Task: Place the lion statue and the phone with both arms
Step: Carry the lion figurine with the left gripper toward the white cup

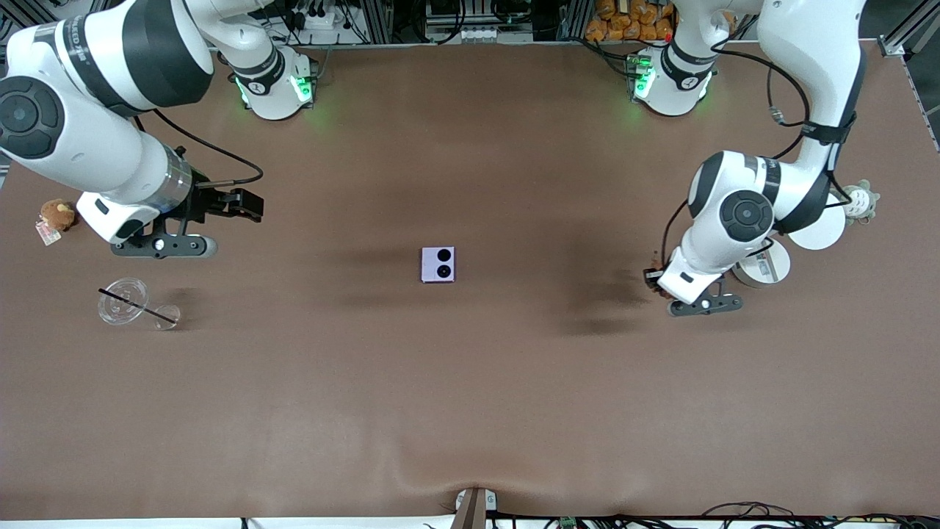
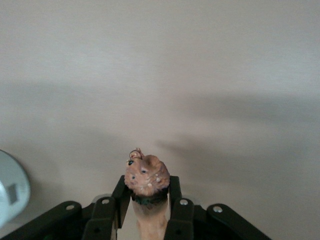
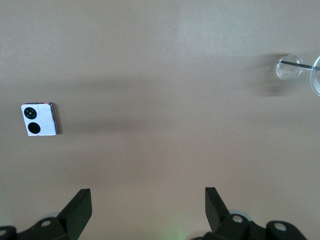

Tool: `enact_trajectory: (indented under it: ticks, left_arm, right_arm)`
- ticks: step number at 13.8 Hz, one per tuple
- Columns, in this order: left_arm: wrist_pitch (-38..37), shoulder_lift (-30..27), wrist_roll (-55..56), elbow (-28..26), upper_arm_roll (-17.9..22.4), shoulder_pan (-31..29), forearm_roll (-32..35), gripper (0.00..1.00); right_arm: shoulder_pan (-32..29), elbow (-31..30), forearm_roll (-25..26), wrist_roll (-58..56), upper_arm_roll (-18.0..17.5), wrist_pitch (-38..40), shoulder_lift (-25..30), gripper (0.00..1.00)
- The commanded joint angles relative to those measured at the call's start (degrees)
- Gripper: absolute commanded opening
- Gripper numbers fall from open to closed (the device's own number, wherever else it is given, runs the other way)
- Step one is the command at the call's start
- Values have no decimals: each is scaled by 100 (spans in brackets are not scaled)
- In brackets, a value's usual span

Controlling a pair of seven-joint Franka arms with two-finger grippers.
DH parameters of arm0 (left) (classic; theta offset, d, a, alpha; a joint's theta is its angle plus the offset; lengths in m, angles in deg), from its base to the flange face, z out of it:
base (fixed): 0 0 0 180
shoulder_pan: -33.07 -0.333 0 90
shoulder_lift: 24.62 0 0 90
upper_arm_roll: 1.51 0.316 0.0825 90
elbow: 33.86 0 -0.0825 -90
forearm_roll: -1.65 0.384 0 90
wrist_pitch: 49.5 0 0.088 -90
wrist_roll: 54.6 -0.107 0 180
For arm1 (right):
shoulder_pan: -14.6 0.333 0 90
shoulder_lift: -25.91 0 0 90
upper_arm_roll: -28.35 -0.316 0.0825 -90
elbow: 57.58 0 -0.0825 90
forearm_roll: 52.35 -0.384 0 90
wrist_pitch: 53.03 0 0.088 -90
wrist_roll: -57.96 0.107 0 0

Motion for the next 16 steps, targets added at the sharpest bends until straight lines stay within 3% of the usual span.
enact_trajectory:
  ticks: [1,3,9,14,16]
  left_arm:
    - [603,-169,-446,-505,-74,-392,371,0]
    - [727,-72,-886,-558,-100,-743,389,0]
    - [824,59,-1266,-647,-101,-859,389,0]
    - [877,139,-1783,-638,-100,-1139,389,0]
    - [877,148,-1846,-629,-83,-1140,389,0]
  right_arm:
    - [76,-43,-48,67,13,6,-15,100]
    - [287,0,-57,67,13,-73,-67,100]
    - [955,-8,-66,392,13,-205,-199,100]
    - [1157,-35,-92,436,4,-214,-410,100]
    - [1149,-8,-442,471,12,-502,-585,100]
